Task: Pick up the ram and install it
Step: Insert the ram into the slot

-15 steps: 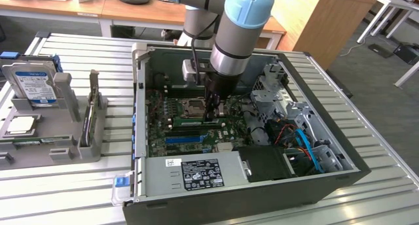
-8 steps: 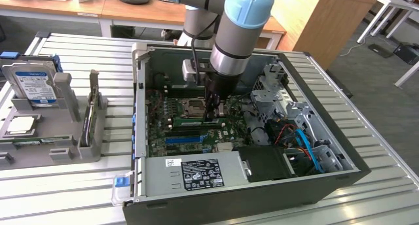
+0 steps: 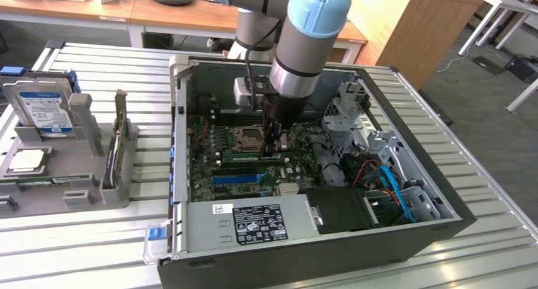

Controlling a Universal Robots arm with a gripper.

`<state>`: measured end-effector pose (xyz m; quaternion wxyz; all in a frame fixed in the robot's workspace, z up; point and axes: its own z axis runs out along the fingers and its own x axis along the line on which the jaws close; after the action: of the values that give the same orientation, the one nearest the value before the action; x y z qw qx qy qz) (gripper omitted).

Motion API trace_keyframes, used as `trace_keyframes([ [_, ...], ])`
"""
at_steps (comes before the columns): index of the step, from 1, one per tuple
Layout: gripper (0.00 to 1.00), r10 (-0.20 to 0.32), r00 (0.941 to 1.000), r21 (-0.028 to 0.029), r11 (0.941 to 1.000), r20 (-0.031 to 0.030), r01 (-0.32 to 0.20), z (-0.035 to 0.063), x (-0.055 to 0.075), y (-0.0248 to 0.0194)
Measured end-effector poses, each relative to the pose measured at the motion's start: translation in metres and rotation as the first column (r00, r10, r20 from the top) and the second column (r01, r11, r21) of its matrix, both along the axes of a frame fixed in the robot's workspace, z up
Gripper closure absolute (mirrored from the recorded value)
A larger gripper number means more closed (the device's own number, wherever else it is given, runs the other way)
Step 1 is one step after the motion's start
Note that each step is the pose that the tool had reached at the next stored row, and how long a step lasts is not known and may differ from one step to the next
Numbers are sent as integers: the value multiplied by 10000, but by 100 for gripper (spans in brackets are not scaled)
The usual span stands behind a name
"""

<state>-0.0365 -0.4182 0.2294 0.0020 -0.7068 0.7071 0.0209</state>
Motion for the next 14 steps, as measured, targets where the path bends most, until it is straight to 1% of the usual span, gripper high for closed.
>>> trace_keyframes([
  [4,88,-1,10000,3,10000,2,1,-8,0,0],
  [10,88,0,10000,2,10000,4,0,-45,-1,0],
  [14,88,0,10000,0,10000,2,0,-47,-1,0],
])
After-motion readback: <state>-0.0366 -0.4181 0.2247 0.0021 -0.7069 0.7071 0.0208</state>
